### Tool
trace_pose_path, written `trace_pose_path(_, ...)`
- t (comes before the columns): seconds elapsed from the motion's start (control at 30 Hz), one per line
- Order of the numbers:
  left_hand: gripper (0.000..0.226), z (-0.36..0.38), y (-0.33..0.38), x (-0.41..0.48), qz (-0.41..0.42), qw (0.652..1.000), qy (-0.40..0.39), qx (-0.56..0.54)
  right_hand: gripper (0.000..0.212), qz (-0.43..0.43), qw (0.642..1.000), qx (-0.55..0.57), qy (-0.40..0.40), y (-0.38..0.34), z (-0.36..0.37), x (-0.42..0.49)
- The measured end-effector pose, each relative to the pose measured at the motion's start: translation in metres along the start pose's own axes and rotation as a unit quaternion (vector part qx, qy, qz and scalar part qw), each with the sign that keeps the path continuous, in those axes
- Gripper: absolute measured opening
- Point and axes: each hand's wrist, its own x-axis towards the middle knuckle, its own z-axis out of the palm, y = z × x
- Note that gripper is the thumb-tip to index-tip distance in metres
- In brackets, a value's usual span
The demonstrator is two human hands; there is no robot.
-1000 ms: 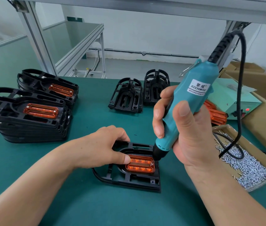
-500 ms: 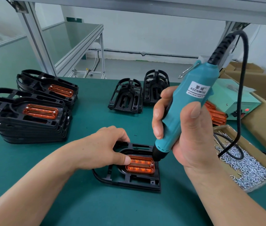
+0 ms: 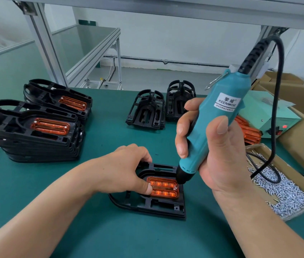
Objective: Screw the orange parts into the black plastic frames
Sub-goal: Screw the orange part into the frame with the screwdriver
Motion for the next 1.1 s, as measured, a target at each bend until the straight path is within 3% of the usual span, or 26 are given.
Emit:
trace_pose_path(0.17,0.054,0.002,-0.003,-0.001,0.009,1.0,0.004,0.015,0.064,0.001,1.0,0.005,0.003,0.0,0.0,0.0)
trace_pose_path(0.27,0.061,0.008,-0.003,-0.004,0.065,0.997,0.035,0.027,0.062,0.002,1.0,0.007,0.011,0.0,-0.002,0.0)
trace_pose_path(0.4,0.04,0.008,-0.002,-0.003,0.13,0.989,0.039,0.058,0.061,0.009,1.0,0.012,0.02,-0.001,-0.004,0.0)
trace_pose_path(0.6,0.031,-0.002,-0.011,0.001,0.117,0.993,-0.027,0.005,0.062,0.012,1.0,0.009,0.022,-0.002,-0.005,0.0)
trace_pose_path(1.1,0.037,0.008,-0.01,0.004,0.119,0.992,-0.001,0.041,0.061,0.004,1.0,0.003,0.009,-0.001,-0.001,-0.001)
